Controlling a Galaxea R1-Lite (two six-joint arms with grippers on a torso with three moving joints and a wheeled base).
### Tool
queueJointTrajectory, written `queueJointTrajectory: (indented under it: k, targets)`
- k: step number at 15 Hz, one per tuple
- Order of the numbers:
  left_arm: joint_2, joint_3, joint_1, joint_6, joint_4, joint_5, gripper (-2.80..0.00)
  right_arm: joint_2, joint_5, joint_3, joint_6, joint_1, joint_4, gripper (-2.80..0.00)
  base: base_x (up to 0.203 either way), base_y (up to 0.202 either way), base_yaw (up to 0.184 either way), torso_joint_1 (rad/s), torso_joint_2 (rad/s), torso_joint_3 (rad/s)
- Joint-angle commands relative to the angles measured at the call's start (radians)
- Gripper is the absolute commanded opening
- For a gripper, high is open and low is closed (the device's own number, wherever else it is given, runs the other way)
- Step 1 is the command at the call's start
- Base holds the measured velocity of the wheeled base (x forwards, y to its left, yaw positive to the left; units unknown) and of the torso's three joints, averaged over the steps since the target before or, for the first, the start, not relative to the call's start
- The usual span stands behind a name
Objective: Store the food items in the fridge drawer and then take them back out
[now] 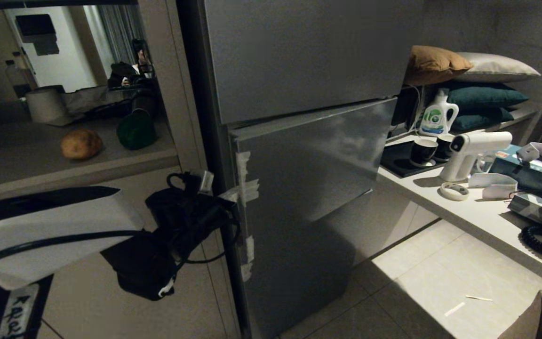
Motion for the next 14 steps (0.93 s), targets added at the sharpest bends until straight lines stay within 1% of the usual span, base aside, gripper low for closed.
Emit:
queueJointTrajectory:
  k: [1,2,5,9,10,11,13,14]
  targets:
    - [-0.028,0.073,-0.016,-0.001,-0.027,0.002,-2.8,0.001,0.0,0.031,0.001,0.001,-0.001,-2.8,0.0,0.0,0.0,0.0,0.0,0.0]
    - [-0.046,0.127,-0.027,-0.001,-0.028,0.001,-2.8,0.001,0.0,0.031,0.001,0.0,-0.001,-2.8,0.0,0.0,0.0,0.0,0.0,0.0]
    - [-0.115,0.233,-0.075,-0.003,-0.028,0.0,-2.8,0.001,0.0,0.031,0.001,0.001,-0.001,-2.8,0.0,0.0,0.0,0.0,0.0,0.0]
    - [-0.207,0.328,-0.18,-0.012,-0.029,0.0,-2.8,0.001,0.001,0.031,-0.001,0.0,-0.001,-2.8,0.0,0.0,0.0,0.0,0.0,0.0]
    - [-0.219,0.343,-0.191,-0.015,-0.029,0.003,-2.8,0.001,0.001,0.031,-0.001,0.001,-0.001,-2.8,0.0,0.0,0.0,0.0,0.0,0.0]
    - [-0.221,0.335,-0.177,-0.01,-0.029,0.018,-2.8,0.001,0.001,0.031,-0.001,-0.001,-0.001,-2.8,0.0,0.0,0.0,0.0,0.0,0.0]
    - [-0.227,0.326,-0.107,-0.006,-0.029,0.074,-2.8,0.001,0.001,0.031,-0.001,0.001,-0.001,-2.8,0.0,0.0,0.0,0.0,0.0,0.0]
    - [-0.235,0.32,-0.071,-0.006,-0.029,0.092,-2.8,0.001,0.001,0.031,-0.001,0.001,-0.001,-2.8,0.0,0.0,0.0,0.0,0.0,0.0]
